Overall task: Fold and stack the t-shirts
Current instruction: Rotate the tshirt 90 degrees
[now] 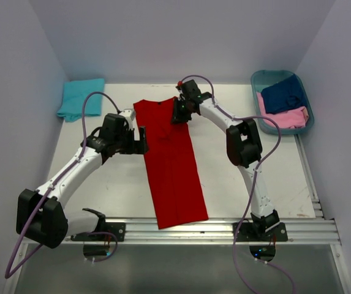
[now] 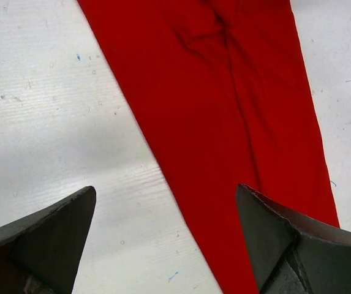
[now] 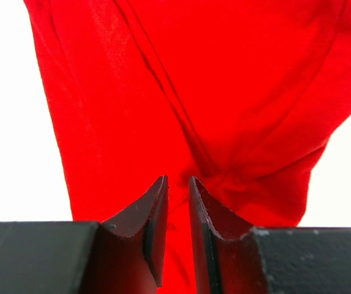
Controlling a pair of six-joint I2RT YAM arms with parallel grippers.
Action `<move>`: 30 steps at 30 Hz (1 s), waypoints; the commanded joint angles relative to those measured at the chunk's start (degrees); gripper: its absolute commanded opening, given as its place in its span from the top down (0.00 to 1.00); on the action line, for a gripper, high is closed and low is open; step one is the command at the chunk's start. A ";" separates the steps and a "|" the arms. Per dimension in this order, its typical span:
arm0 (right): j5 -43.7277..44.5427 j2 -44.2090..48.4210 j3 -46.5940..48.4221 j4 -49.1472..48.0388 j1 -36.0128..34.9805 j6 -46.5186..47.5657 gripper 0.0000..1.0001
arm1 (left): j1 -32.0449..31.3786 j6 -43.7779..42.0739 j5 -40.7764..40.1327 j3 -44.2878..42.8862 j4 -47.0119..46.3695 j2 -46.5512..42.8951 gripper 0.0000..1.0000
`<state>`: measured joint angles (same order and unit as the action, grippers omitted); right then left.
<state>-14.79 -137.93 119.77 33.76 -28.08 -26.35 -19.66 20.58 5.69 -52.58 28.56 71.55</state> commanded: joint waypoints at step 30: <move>1.77 -1.56 1.61 -0.01 -1.72 0.60 0.73 | -0.20 0.78 -1.56 1.51 -1.05 -2.73 0.00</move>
<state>-14.00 -139.98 119.87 33.69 -29.54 -26.48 -19.66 20.58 4.75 -51.64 28.42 70.54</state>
